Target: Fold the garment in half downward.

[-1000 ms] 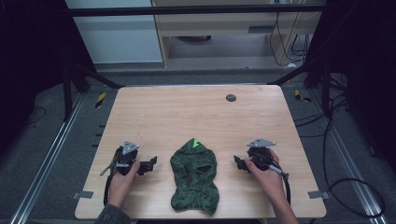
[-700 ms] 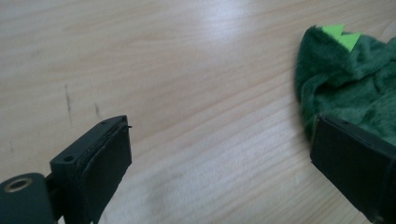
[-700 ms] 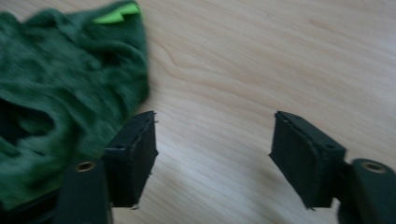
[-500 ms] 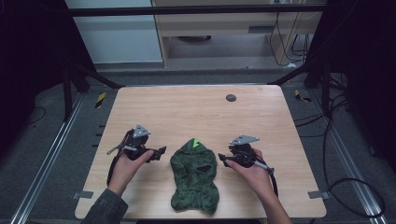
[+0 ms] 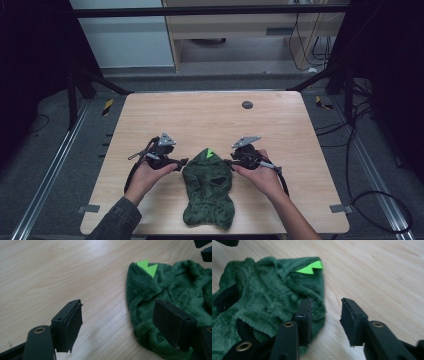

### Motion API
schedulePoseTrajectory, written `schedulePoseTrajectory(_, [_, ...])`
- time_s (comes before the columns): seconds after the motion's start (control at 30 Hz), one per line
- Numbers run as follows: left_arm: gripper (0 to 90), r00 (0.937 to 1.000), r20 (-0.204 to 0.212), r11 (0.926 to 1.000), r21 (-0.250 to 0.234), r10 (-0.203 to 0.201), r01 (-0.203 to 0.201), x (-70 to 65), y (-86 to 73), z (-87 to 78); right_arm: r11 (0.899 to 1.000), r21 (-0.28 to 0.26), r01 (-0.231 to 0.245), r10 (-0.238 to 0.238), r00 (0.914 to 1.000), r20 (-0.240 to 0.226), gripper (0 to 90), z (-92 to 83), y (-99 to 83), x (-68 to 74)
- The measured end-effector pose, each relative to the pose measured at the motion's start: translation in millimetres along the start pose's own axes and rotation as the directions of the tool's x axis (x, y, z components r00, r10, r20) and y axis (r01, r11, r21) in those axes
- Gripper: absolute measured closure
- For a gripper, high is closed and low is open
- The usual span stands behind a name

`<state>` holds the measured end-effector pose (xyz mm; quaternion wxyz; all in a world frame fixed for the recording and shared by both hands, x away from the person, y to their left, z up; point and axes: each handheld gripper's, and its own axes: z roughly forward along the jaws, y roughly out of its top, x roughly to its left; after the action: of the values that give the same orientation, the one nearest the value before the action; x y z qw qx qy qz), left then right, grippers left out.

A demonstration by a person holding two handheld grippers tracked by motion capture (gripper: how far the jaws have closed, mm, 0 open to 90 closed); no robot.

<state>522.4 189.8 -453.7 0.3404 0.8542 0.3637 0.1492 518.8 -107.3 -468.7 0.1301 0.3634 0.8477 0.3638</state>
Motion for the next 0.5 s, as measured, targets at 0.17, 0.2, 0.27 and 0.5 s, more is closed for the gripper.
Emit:
schedulePoseTrajectory(0.17, [19.6, 0.9988, 0.018, 0.9975, 0.053, 0.046, -0.047, -5.2, -6.5, 10.9, 1.0, 0.031, 0.002, -0.001, 0.9995, -0.03, 49.3, 10.4, -1.3, 3.4])
schedulePoseTrajectory(0.2, [18.8, 0.9983, 0.021, 0.9965, 0.063, 0.054, -0.055, -5.2, -7.1, 13.4, 0.999, 0.04, 0.005, -0.004, 0.9994, -0.033, 48.7, 12.5, -1.4, 3.6])
schedulePoseTrajectory(0.27, [19.7, 0.9979, 0.027, 0.9953, 0.075, 0.059, -0.061, -4.8, -8.5, 18.5, 0.999, 0.051, 0.008, -0.007, 0.9995, -0.03, 46.7, 16.7, -1.5, 3.1])
schedulePoseTrajectory(0.5, [25.0, 0.9964, 0.042, 0.9915, 0.105, 0.073, -0.077, -10.7, -10.8, 28.3, 0.996, 0.089, 0.025, -0.021, 0.9991, -0.036, 42.6, 26.0, -3.0, 6.1])
